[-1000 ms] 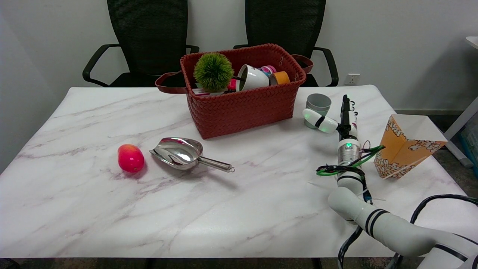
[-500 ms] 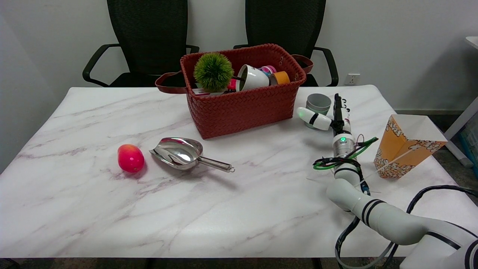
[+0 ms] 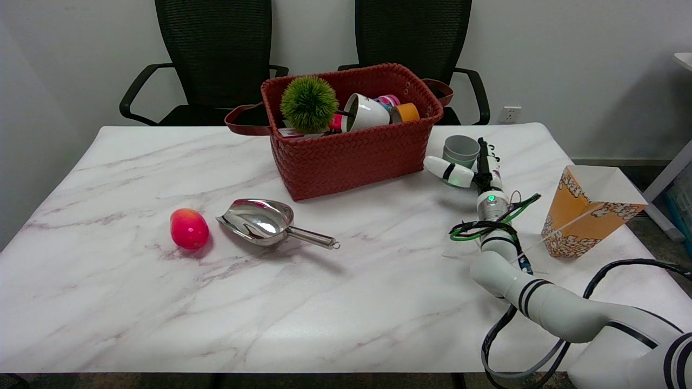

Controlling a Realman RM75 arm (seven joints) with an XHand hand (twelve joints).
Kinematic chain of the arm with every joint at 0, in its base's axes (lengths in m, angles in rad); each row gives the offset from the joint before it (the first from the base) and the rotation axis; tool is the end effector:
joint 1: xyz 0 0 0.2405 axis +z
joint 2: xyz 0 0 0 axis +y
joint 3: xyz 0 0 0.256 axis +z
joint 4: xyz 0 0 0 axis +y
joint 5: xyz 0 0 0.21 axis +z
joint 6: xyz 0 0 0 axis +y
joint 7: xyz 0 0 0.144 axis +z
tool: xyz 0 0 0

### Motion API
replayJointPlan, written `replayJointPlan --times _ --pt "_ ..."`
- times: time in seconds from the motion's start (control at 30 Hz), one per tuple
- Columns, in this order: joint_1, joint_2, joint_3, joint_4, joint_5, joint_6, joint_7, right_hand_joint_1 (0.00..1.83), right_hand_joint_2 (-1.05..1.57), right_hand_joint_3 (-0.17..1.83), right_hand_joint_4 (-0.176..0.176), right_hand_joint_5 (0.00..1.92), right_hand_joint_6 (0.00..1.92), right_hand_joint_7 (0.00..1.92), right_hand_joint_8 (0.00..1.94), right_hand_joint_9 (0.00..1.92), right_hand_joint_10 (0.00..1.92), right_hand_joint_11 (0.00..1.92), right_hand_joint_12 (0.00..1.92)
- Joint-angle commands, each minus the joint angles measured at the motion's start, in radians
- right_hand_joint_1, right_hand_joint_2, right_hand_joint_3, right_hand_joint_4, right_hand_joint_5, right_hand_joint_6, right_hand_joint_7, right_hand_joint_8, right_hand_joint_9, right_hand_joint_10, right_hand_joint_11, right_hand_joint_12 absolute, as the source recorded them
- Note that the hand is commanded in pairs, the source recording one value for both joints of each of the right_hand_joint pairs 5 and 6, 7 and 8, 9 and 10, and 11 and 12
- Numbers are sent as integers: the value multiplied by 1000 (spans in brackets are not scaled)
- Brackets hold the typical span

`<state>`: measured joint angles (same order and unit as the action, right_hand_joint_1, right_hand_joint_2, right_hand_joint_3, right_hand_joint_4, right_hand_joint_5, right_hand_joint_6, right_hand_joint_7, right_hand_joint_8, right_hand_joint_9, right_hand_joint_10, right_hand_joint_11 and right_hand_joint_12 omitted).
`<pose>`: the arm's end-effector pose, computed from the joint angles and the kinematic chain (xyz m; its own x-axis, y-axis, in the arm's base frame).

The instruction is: Pick up the green cup.

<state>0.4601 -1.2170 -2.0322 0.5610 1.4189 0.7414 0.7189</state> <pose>-0.3410 -0.3973 0.4245 0.2218 0.5378 0.8134 -0.9744 0.1543 0.1637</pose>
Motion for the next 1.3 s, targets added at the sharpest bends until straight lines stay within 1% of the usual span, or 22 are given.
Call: replayJointPlan --times 0.03,0.27,0.43,0.47,0.5,0.57,0.6,0.63,0.67,0.7,0.77,0.83,0.93,0.97,1.13,1.2,1.23,1.27,1.3 --pt "59 -14 -5 -70 2 -35 3 1024 -13 344 0 0 0 0 0 0 0 0 0" --pt "66 -14 2 -60 -2 -26 3 1040 -4 322 0 0 0 0 0 7 7 0 0" --pt "66 -16 3 -52 3 -28 3 1062 17 294 0 0 0 0 0 87 87 0 0" --pt "65 -16 6 -52 3 -30 3 1076 40 272 0 0 0 27 27 132 132 0 0" --pt "63 -16 8 -49 4 -34 4 1092 75 244 0 0 0 98 98 186 186 0 0" --pt "63 -16 9 -49 14 -35 4 1120 164 163 0 0 0 345 345 304 304 65 65" --pt "62 -16 7 -49 28 -38 4 1133 213 114 0 29 29 468 468 360 360 104 104" --pt "61 -16 6 -48 40 -38 4 1147 281 66 0 122 122 659 659 433 433 154 154" --pt "60 -16 6 -48 44 -38 4 1158 322 82 0 250 250 826 826 524 524 191 191" --pt "59 -16 3 -48 51 -38 4 1176 362 146 0 354 354 950 950 712 712 232 232" --pt "56 -16 3 -48 51 -38 4 1185 376 171 0 389 389 975 975 790 790 270 270" --pt "51 -16 6 -48 51 -38 4 1189 388 187 0 386 386 989 989 828 828 319 319" --pt "46 -16 7 -48 52 -36 4 1194 406 322 0 422 422 1034 1034 906 906 444 444" --pt "45 -16 7 -46 52 -33 4 1188 390 354 0 438 438 1049 1049 920 920 454 454" --pt "38 -14 9 -17 52 -4 4 1166 347 327 0 463 463 1071 1071 936 936 475 475" --pt "37 -14 9 -9 52 10 4 1151 322 320 0 525 525 1075 1075 935 935 461 461" --pt "35 -14 9 -5 52 15 4 1148 293 310 0 600 600 1078 1078 932 932 446 446" --pt "34 -12 9 2 52 25 4 1166 268 274 0 724 724 1082 1082 930 930 432 432" --pt "31 -11 9 11 52 35 4 1164 261 258 0 783 783 1086 1086 931 931 426 426"
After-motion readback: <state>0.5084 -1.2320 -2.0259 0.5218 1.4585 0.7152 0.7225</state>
